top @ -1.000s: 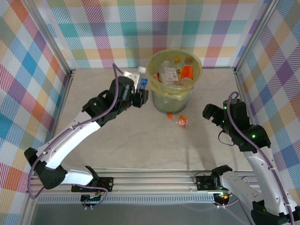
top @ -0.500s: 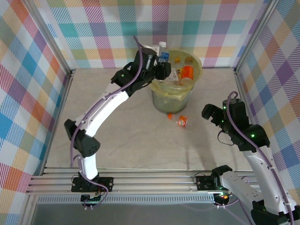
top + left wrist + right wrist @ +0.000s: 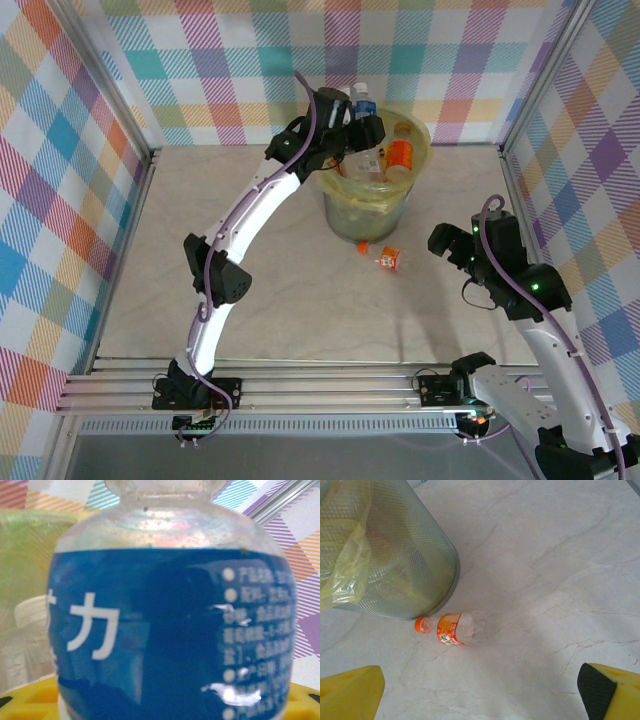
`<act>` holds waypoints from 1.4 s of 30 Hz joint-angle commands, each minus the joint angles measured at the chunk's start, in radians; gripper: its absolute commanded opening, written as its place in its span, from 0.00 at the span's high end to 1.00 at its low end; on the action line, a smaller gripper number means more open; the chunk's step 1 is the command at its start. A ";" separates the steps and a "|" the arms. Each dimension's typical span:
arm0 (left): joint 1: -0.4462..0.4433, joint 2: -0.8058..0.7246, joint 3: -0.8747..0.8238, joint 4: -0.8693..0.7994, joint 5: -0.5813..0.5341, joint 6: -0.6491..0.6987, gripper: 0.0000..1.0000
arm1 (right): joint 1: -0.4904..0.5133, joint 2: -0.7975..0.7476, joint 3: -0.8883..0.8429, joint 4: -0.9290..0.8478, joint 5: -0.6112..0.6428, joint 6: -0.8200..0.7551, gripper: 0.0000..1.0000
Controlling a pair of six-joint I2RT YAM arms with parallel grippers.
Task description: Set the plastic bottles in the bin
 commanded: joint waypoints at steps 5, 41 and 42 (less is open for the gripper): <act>0.007 0.043 0.039 0.037 0.071 -0.062 0.29 | -0.003 0.011 -0.023 0.031 -0.023 0.010 0.00; 0.027 0.029 0.075 -0.003 -0.064 0.285 0.26 | -0.003 0.053 -0.007 0.045 -0.066 -0.004 0.00; 0.032 0.028 0.076 -0.002 -0.043 0.336 0.26 | -0.004 0.054 -0.007 0.046 -0.066 -0.004 0.00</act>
